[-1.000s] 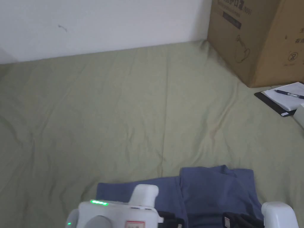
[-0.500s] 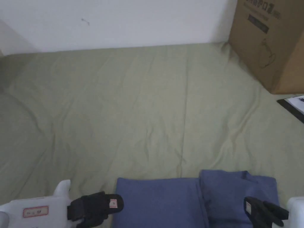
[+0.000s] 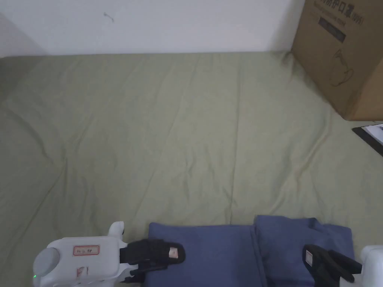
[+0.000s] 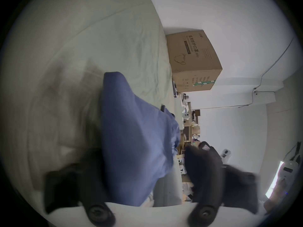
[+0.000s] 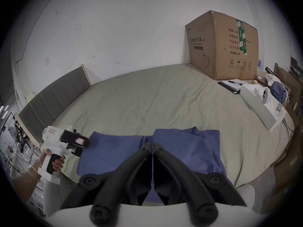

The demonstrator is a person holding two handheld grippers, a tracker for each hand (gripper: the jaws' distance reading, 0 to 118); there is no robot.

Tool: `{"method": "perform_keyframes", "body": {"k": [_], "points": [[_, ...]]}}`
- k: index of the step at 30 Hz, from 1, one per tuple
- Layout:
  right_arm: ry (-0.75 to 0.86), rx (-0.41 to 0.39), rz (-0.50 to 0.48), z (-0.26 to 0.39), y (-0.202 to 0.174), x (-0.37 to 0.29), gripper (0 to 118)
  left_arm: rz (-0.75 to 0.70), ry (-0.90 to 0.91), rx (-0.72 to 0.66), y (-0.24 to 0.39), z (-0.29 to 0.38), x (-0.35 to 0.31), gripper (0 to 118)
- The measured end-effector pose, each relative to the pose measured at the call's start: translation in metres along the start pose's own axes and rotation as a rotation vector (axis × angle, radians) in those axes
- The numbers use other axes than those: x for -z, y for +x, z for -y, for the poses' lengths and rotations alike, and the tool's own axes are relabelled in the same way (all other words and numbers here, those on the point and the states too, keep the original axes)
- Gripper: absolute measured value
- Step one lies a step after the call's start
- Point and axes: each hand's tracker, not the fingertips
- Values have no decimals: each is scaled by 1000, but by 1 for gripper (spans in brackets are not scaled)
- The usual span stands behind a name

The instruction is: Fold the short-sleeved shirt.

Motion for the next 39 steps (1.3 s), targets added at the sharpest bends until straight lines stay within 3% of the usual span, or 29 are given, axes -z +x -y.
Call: {"method": "perform_keyframes", "body": {"k": [1, 2, 5, 10, 14, 25, 31, 35, 39], "points": [[-3, -4, 0, -1, -1, 0, 2, -135, -2, 0, -2, -2, 4, 8], [-4, -7, 0, -1, 0, 0, 2, -161, -26, -3, -5, -2, 5, 8], [-1, -30, 14, -2, 1, -3, 2, 17, 11, -25, -6, 7, -9, 8], [-7, -33, 33, -4, 4, -3, 2, -67, 1, 60, 5, 13, -35, 8], [-5, -23, 32, -1, 0, -1, 2, -103, 41, 37, -5, 12, -78, 8], [-34, -15, -15, 7, -5, 2, 2, -399, 191, -73, 13, 35, -212, 8], [-44, -9, -25, 10, -3, 1, 2, -501, 237, -75, 87, 49, -193, 8], [-37, -10, 9, 15, 8, -5, 2, -535, 248, 35, 142, 51, -163, 8], [-30, 85, 6, 19, 26, -12, 2, -556, 198, 157, 177, 50, -119, 8]]}}
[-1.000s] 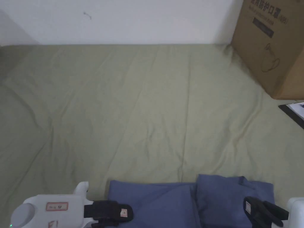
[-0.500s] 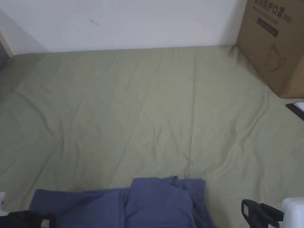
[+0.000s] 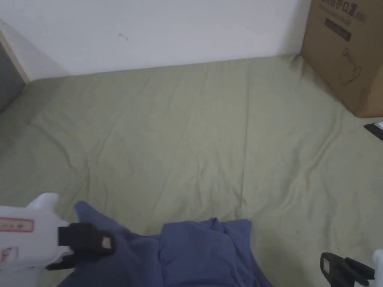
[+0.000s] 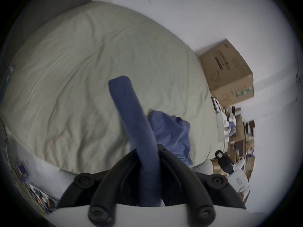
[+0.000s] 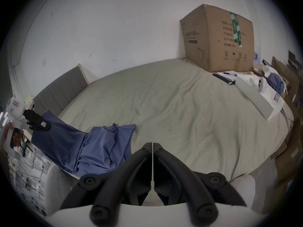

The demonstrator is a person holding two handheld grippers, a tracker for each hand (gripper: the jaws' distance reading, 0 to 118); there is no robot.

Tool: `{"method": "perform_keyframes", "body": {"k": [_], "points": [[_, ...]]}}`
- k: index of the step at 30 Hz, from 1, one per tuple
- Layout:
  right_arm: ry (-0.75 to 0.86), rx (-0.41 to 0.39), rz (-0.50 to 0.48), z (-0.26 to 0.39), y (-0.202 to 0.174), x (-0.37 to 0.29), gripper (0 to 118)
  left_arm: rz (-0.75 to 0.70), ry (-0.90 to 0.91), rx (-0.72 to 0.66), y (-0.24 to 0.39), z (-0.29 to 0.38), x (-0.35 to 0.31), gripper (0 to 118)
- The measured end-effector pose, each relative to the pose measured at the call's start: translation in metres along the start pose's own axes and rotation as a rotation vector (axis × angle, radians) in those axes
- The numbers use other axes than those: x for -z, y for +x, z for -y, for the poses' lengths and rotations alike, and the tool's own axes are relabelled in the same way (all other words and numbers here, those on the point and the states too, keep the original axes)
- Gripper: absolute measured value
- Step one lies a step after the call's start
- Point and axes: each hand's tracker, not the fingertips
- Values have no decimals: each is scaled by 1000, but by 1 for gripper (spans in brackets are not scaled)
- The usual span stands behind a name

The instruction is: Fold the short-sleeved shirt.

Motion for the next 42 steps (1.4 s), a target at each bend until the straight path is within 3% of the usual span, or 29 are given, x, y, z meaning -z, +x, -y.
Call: {"method": "perform_keyframes", "body": {"k": [4, 9, 10, 11, 12, 13, 15, 16, 23, 26, 28, 29, 30, 31, 35, 42], "points": [[-7, 15, 35, 5, 13, -7, 2, 49, -65, 88, 39, 3, 44, 8], [-5, 55, 50, 9, 30, -17, 2, 117, -194, 86, 71, 10, 116, 12], [-2, 69, 45, 10, 33, -20, 2, 143, -231, 79, 75, 11, 129, 21], [0, 77, 46, 10, 35, -21, 2, 162, -278, 39, 78, 13, 140, 43], [4, 83, 51, 9, 36, -23, 2, 182, -302, 15, 80, 14, 150, 84], [10, 88, 57, 9, 37, -24, 2, 207, -322, 8, 83, 16, 158, 84], [14, 95, 59, 9, 39, -25, 2, 219, -326, 8, 87, 19, 165, 102], [15, 99, 59, 9, 40, -25, 2, 225, -319, 6, 87, 20, 163, 117], [-6, 82, 49, 9, 34, -21, 2, 199, -186, -46, 51, 10, 119, 117], [-17, 52, 44, 9, 29, -19, 2, 138, -112, -58, 23, 17, 98, 113], [-23, 36, 42, 9, 25, -17, 2, 78, -90, -38, 8, 23, 90, 92], [-28, 30, 40, 9, 23, -15, 2, 50, -77, -26, 2, 28, 87, 70], [-31, 26, 35, 8, 23, -13, 2, 39, -54, -26, -2, 33, 86, 31], [-33, 22, 31, 8, 21, -12, 2, 32, -56, -23, -6, 38, 88, 11], [-37, 7, 18, 7, 15, -7, 2, 38, -62, 28, -7, 54, 98, 2], [-60, -7, 19, 10, 16, -4, 2, 116, -140, 152, 26, 58, 127, 2]]}}
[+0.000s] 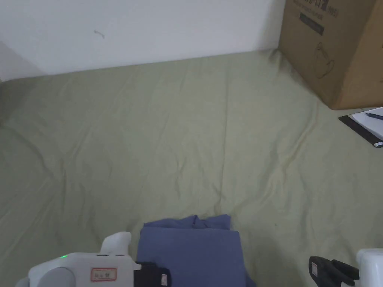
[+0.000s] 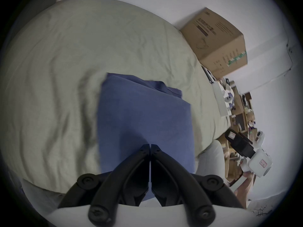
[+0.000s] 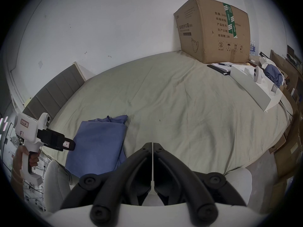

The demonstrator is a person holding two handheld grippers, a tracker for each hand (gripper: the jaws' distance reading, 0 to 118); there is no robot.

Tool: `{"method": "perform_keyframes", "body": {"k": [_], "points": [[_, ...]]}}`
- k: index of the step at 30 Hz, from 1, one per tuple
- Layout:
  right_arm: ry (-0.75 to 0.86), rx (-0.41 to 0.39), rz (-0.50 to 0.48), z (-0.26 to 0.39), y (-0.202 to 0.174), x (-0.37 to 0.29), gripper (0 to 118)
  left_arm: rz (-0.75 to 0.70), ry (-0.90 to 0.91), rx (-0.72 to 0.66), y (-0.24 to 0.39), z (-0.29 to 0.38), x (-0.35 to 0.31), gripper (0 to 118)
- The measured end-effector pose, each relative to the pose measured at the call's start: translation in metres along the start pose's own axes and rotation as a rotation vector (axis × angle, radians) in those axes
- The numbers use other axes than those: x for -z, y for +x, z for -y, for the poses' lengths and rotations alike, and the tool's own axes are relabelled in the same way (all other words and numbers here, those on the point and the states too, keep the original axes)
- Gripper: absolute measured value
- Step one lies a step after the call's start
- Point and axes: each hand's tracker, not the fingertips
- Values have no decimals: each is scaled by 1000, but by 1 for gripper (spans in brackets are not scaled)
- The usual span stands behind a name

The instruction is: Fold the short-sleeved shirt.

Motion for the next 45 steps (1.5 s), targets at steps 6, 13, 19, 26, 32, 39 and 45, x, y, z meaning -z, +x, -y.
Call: {"method": "perform_keyframes", "body": {"k": [6, 13, 19, 26, 32, 39, 45], "points": [[4, 33, -4, -1, 8, -1, 2, 76, -155, 41, 30, -5, 63, 2], [0, 24, -3, -1, 8, -4, 2, 36, -200, 129, 66, -14, 94, 2], [-5, 17, -5, -1, 4, -2, 2, 74, -213, 190, 88, -18, 97, 2], [-37, -15, -41, -7, -12, 5, 2, 237, -185, 146, 81, -17, 79, 2], [-75, -182, -178, -12, -67, 44, 2, 185, -22, -4, -12, -18, -9, 32], [-183, -250, -161, 2, -106, 128, 2, 218, 48, -177, -109, -3, -57, 114], [-217, -210, -136, 1, -101, 155, 2, 362, -50, -258, -136, -17, -12, 114]]}}
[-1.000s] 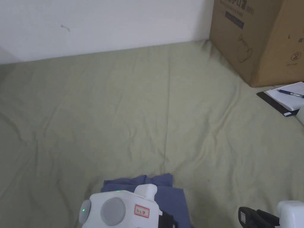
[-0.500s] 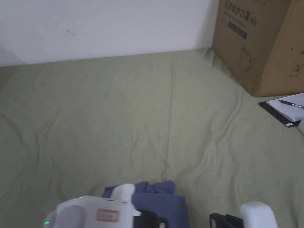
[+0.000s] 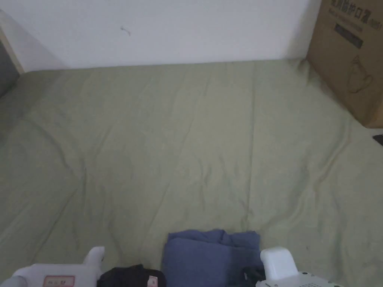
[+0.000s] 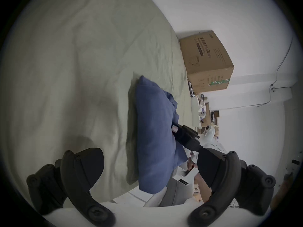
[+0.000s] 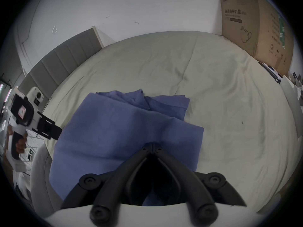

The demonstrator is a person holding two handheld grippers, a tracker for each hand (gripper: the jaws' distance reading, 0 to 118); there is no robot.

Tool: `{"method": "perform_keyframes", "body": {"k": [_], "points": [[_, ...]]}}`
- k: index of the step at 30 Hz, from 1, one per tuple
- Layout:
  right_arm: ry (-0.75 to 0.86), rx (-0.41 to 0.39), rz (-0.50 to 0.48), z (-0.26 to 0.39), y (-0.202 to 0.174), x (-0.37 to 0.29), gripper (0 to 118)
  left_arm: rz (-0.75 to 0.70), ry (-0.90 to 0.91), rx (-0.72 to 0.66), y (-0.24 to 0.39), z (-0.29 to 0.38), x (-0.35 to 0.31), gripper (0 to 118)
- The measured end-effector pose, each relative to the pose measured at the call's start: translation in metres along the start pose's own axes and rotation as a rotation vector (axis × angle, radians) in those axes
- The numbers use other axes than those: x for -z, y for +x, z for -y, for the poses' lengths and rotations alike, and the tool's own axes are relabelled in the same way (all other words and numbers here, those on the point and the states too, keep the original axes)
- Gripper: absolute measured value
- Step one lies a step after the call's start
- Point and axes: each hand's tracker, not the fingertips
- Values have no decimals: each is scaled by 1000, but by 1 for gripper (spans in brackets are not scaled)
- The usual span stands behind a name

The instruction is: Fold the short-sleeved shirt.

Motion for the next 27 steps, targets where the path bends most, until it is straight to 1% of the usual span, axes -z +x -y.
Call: {"method": "perform_keyframes", "body": {"k": [4, 6, 11, 12, 14, 15, 16, 18, 19, 20, 21, 22, 24, 26, 27], "points": [[3, -22, 19, -7, -3, 11, 2, 8, -121, 82, 5, -15, 38, 114], [5, -17, 22, -9, -3, 11, 2, 36, -139, 128, 14, -21, 46, 114], [17, -22, 12, -4, 0, 7, 2, 174, -200, 7, 0, -40, 73, 114], [14, -14, 12, -5, 0, 7, 2, 204, -208, 22, 0, -42, 77, 114], [14, -8, 15, -5, 0, 7, 2, 199, -202, 41, 3, -42, 80, 113], [16, -10, 17, -4, -1, 6, 2, 184, -201, 62, 6, -41, 81, 104], [18, -12, 18, -3, -1, 6, 2, 160, -199, 76, 8, -40, 80, 100], [18, -15, 20, -4, -1, 5, 2, 60, -160, 118, 9, -40, 73, 85], [15, -15, 21, -5, -2, 4, 2, -13, -140, 92, 4, -42, 71, 49], [13, -11, 18, -6, -3, 2, 2, 3, -171, 9, -8, -44, 73, 20], [15, -3, 12, -8, -4, -2, 2, 92, -185, -71, -19, -44, 74, 20], [19, -3, 24, -10, -8, -7, 2, 131, -162, -80, -21, -44, 72, 19], [97, -34, 47, -11, -15, -23, 2, 70, -136, 9, -10, -41, 65, 19], [176, -32, 67, -13, -22, -42, 2, 95, -136, 11, -4, -42, 55, 19], [221, -10, 47, -15, -27, -53, 2, 90, -134, 9, -1, -44, 46, 19]]}}
